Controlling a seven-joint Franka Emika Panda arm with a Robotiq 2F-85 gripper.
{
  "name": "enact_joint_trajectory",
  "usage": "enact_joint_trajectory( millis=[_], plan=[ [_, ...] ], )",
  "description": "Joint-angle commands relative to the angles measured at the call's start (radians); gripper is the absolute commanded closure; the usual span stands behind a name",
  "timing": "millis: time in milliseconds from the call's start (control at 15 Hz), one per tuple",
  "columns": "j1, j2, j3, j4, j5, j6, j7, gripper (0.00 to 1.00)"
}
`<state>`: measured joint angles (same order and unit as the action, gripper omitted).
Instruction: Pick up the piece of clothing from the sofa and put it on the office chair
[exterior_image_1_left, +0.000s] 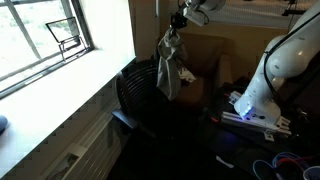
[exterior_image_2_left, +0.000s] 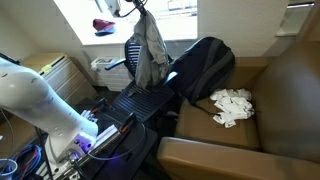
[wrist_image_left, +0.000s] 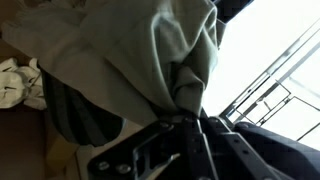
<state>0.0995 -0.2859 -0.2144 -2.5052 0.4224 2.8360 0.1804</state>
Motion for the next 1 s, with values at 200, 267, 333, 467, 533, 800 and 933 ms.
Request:
enact_joint_trajectory(
  millis=[200,267,333,467,533,800,933],
  plan=[
    [0.276,0.021,-0.239,0.148,0.509,-0.026,-0.219,0.99],
    [0.300,0.009,-0.250,0.183,0.554,-0.036,-0.245,0.99],
    [0.327,0.004,-0.259,0.215,0.600,-0.039,-0.277,0.99],
    [0.379,0.004,-0.277,0.278,0.668,-0.066,-0.381,0.71],
    [0.334,0.009,-0.246,0.221,0.598,-0.023,-0.292,0.94],
    [0.369,0.001,-0.258,0.269,0.631,-0.039,-0.336,0.71],
    [0.358,0.011,-0.250,0.271,0.596,-0.038,-0.311,0.44]
  ],
)
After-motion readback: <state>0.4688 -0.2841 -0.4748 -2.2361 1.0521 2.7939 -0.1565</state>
